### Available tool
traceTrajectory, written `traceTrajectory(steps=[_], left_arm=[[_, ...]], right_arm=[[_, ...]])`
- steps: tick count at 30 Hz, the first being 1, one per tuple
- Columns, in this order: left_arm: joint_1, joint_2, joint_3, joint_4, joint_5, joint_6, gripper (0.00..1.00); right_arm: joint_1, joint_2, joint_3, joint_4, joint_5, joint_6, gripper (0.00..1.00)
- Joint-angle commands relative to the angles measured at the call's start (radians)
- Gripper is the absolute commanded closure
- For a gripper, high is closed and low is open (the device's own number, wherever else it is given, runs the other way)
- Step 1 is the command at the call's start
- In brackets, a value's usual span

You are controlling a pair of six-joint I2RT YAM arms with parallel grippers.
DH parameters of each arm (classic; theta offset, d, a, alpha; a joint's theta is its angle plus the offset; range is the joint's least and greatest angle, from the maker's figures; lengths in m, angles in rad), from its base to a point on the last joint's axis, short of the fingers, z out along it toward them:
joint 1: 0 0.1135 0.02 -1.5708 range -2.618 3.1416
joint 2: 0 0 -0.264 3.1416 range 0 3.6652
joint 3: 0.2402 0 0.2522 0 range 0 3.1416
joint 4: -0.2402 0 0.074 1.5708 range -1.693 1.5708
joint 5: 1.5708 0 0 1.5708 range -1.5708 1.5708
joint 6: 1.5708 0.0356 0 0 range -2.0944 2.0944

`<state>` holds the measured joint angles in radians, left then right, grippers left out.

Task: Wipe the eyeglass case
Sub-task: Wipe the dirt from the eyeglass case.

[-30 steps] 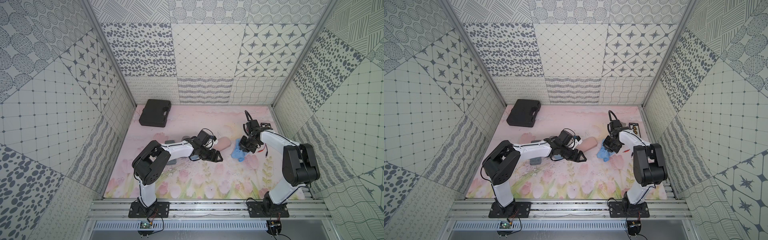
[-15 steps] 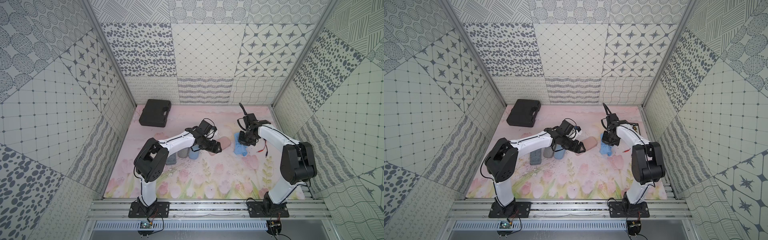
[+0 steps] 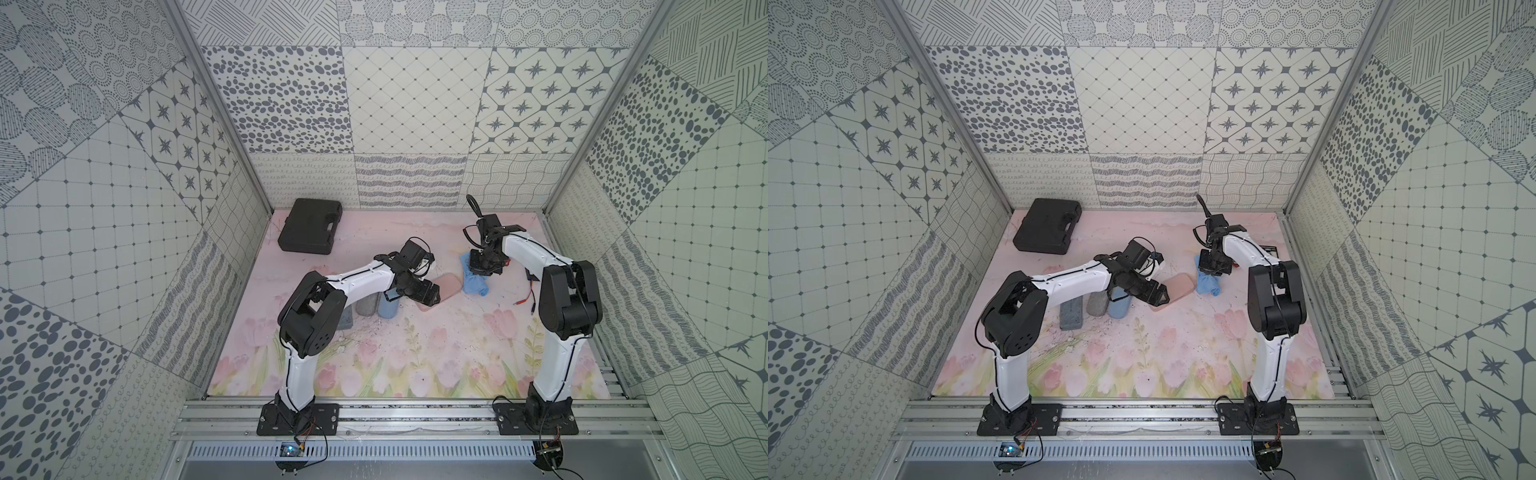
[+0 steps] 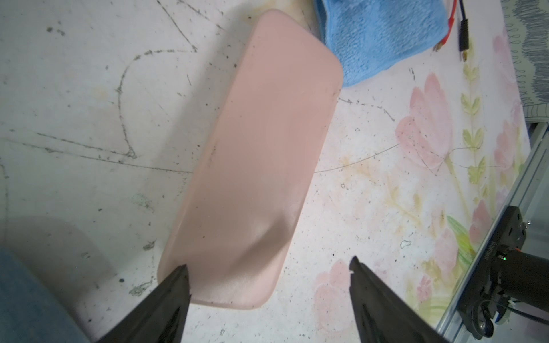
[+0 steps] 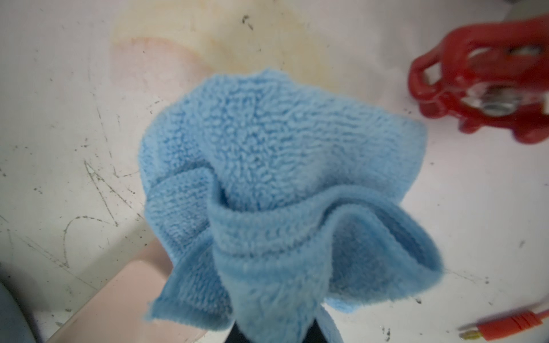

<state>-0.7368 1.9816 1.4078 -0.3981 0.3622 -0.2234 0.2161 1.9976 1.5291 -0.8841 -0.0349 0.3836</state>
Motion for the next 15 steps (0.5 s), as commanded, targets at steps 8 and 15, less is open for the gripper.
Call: traceTrajectory(steps=[8, 15], left_arm=[[-0.067, 0.008, -0.064, 0.013, 0.110, 0.035, 0.15], [-0.087, -0.090, -0.162, -0.004, 0.116, 0.030, 0.15]], right_arm=[[0.046, -0.144, -0.205, 0.003, -0.127, -0.016, 1.00], [0.046, -0.297, -0.378, 0.003, -0.194, 0.011, 1.00]])
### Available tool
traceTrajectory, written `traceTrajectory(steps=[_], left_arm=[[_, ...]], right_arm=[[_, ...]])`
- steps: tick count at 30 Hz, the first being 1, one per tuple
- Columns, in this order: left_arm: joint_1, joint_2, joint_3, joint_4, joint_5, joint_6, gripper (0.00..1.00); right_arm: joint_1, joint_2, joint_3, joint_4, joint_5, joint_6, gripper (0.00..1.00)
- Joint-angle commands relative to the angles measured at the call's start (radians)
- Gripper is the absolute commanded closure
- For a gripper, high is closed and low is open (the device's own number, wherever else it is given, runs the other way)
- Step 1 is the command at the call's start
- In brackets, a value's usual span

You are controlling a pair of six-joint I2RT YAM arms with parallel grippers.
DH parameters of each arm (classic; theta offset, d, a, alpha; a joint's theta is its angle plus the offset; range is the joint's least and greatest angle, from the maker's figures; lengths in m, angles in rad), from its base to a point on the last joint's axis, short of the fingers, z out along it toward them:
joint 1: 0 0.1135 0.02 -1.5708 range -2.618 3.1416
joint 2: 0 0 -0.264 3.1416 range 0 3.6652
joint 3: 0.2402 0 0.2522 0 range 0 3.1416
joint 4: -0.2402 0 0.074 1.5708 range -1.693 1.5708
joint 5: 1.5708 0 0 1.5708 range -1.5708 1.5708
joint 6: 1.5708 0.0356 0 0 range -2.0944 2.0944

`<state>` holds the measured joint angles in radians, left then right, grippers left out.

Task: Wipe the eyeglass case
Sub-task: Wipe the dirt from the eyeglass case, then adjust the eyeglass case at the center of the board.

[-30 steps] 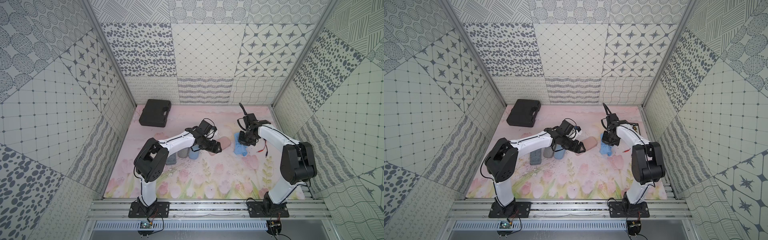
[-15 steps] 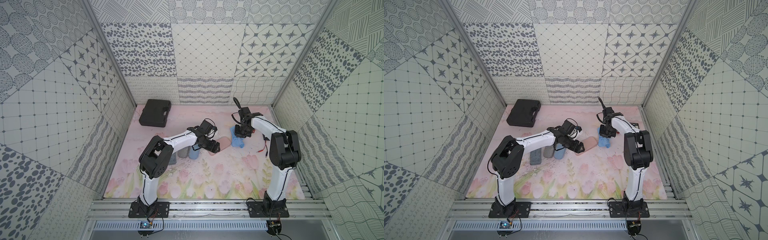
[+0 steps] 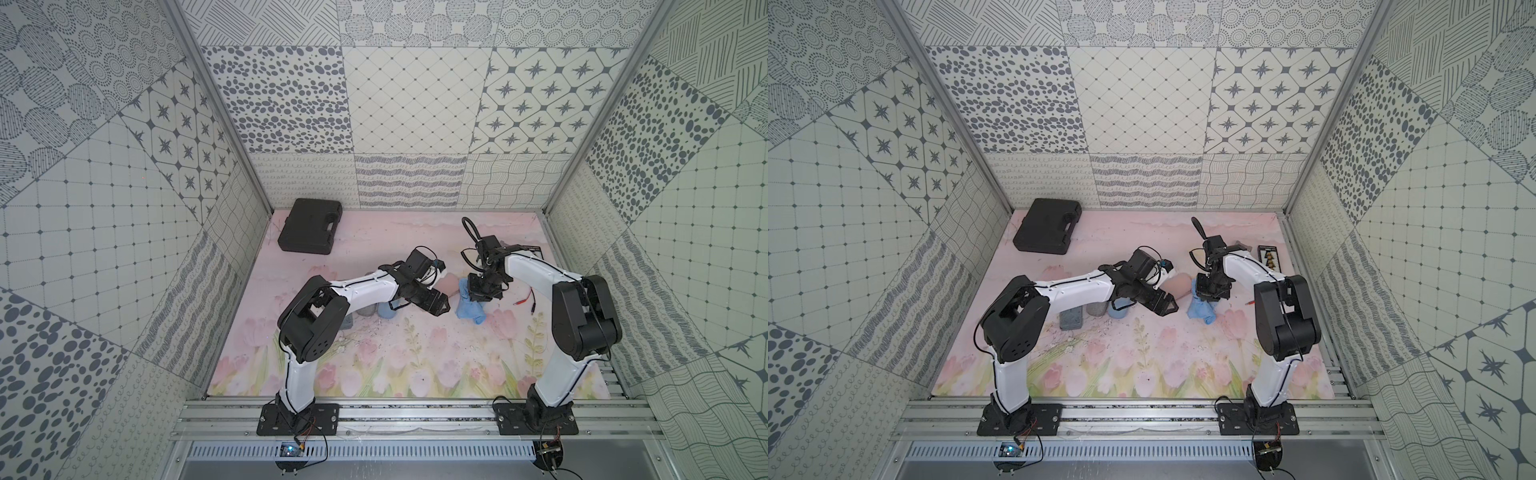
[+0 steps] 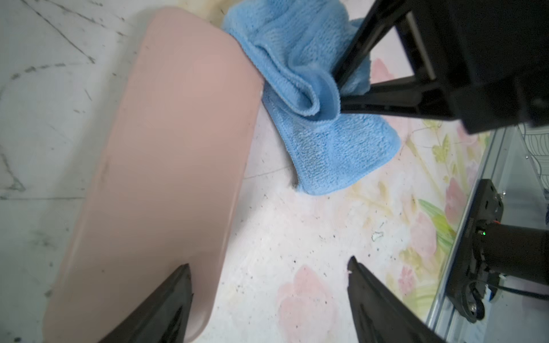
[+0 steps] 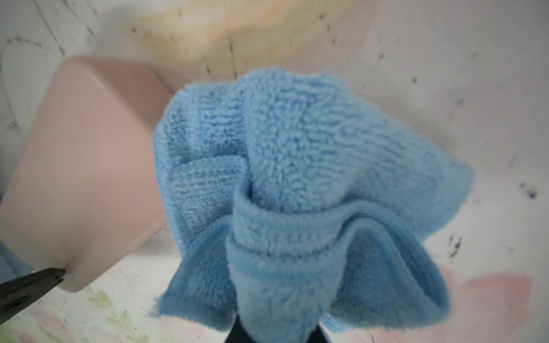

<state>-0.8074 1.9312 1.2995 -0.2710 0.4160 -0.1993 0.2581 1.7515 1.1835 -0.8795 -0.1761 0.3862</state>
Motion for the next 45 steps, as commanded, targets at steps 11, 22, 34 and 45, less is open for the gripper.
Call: traceTrajectory(steps=[11, 22, 34, 45], left_arm=[[0.019, -0.082, 0.009, -0.211, -0.133, 0.073, 0.12], [0.036, -0.040, 0.021, -0.241, -0.136, -0.237, 0.12], [0.034, 0.026, 0.009, -0.050, -0.074, -0.244, 0.13], [-0.017, -0.125, -0.127, -0.067, 0.053, -0.207, 0.14]], right_arm=[[-0.040, -0.001, 0.159, -0.105, 0.163, -0.026, 1.00], [-0.033, 0.232, 0.492, -0.083, 0.302, -0.035, 0.99], [0.065, 0.334, 0.482, -0.018, 0.191, -0.074, 1.00], [0.076, 0.083, 0.167, 0.001, 0.101, -0.052, 1.00]])
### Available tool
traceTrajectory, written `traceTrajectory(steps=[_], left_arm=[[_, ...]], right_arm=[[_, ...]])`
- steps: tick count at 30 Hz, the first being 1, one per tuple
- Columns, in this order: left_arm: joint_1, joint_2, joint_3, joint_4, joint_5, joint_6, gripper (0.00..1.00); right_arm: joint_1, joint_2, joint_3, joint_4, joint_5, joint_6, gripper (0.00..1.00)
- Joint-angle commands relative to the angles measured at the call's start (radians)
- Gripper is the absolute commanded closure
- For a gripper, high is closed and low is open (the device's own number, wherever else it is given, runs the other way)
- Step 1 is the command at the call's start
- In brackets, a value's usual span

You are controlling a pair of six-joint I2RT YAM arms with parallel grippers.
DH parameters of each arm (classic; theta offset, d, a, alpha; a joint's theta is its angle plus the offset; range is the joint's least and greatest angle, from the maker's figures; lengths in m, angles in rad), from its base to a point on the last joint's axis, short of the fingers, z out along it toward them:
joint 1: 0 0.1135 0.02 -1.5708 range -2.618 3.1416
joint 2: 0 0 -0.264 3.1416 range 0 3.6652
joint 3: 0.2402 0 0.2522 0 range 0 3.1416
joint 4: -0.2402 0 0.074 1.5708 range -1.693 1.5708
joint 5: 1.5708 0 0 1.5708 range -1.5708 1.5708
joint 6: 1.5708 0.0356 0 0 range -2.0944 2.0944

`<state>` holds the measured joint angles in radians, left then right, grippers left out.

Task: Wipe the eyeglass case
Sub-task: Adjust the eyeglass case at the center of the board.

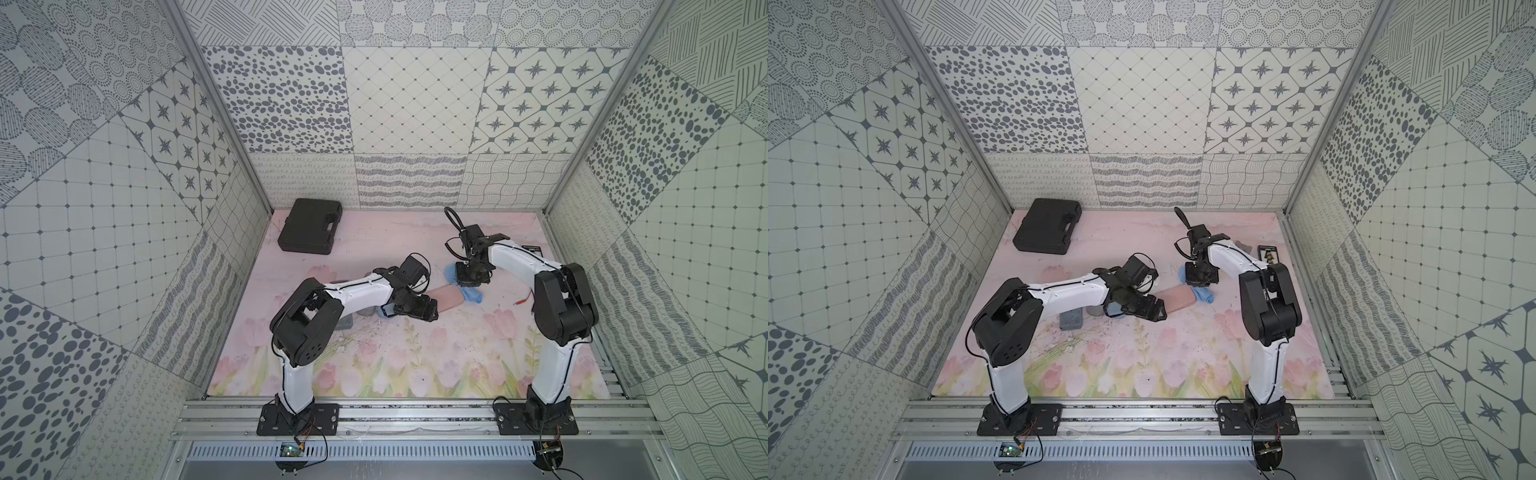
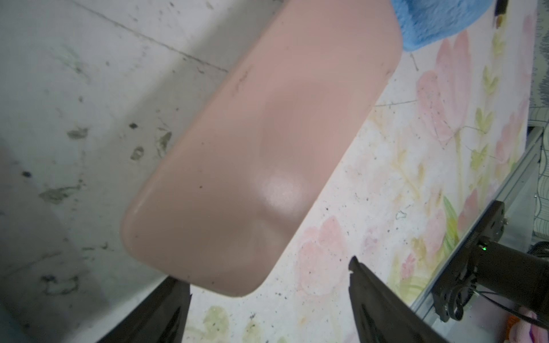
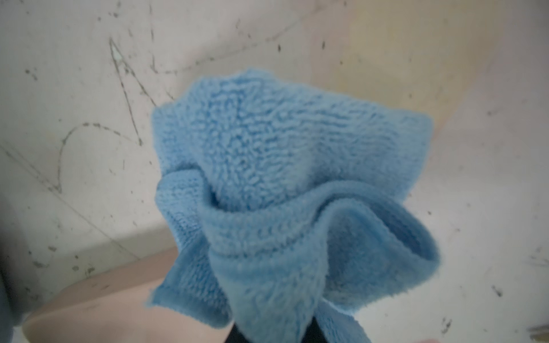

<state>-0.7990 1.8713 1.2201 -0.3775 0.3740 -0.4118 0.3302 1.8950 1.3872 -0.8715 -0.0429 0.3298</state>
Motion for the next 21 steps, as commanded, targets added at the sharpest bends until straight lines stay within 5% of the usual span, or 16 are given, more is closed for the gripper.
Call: traceTrajectory(steps=[1, 8, 21], left_arm=[[-0.027, -0.082, -0.059, 0.020, 0.088, 0.009, 0.14], [-0.028, -0.152, -0.077, -0.045, -0.075, 0.233, 0.10], [-0.028, -0.014, 0.024, 0.059, -0.165, 0.571, 0.02]], right_arm=[[-0.002, -0.075, -0.051, -0.018, -0.014, 0.006, 1.00], [-0.065, -0.156, -0.006, -0.178, 0.175, 0.033, 0.97], [0.017, -0.232, -0.094, -0.083, -0.094, 0.182, 1.00]])
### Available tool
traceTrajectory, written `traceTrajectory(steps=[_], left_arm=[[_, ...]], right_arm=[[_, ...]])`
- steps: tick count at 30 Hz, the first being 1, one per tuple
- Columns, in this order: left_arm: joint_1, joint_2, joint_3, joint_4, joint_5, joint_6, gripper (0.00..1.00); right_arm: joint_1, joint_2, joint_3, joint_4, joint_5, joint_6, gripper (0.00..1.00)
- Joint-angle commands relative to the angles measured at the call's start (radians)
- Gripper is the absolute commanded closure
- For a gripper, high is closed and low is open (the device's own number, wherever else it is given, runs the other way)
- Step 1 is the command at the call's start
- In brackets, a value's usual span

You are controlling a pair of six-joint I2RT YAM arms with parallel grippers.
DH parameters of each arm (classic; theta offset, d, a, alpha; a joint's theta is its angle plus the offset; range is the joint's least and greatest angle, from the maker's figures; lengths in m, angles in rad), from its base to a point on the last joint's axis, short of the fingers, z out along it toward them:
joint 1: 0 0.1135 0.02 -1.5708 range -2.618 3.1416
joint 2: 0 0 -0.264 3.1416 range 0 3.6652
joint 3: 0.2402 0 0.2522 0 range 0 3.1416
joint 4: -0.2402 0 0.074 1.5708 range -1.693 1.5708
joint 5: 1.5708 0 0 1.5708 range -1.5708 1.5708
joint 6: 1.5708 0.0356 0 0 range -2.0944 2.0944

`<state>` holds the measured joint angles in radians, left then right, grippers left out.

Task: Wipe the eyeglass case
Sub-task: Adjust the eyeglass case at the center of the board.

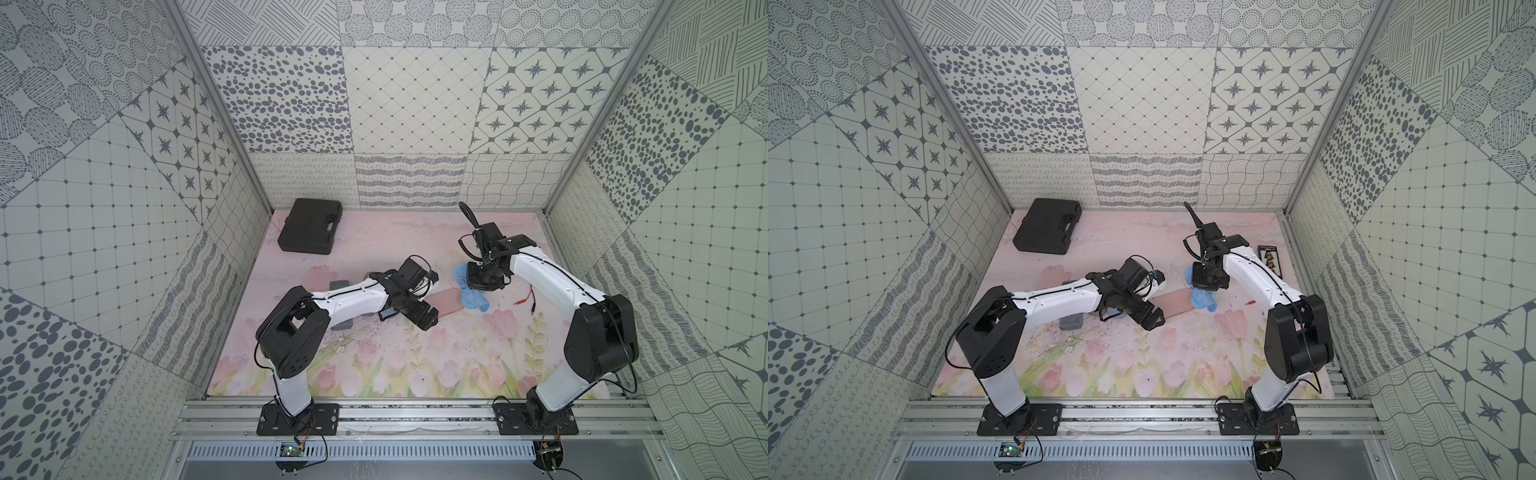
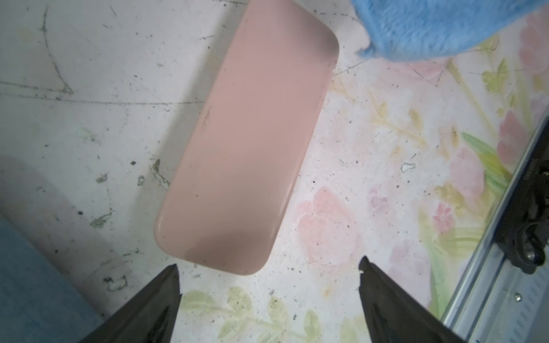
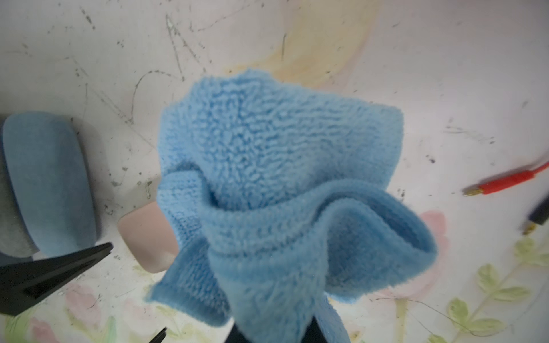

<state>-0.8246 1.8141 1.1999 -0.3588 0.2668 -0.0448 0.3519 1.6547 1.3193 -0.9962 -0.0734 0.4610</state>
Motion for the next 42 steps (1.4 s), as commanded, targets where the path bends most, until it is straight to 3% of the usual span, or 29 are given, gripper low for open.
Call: traceTrajectory(steps=[1, 15, 18, 36, 42], left_arm=[[-0.003, 0.057, 0.053, 0.039, -0.068, 0.214, 0.02], [0.003, 0.114, 0.088, 0.001, -0.136, 0.247, 0.02], [0.008, 0.086, 0.101, -0.031, -0.102, 0.227, 0.02], [-0.026, -0.075, -0.128, 0.084, 0.168, -0.223, 0.06], [-0.057, -0.138, -0.192, 0.091, 0.212, -0.291, 0.06]], right_arm=[[-0.004, 0.017, -0.022, 0.041, -0.073, 0.050, 1.00], [-0.004, 0.037, -0.013, 0.057, -0.093, 0.045, 1.00], [-0.001, 0.045, -0.005, 0.065, -0.101, 0.052, 1.00], [-0.099, 0.001, -0.113, -0.048, 0.079, 0.028, 1.00], [-0.091, 0.062, -0.114, 0.022, 0.025, 0.028, 1.00]])
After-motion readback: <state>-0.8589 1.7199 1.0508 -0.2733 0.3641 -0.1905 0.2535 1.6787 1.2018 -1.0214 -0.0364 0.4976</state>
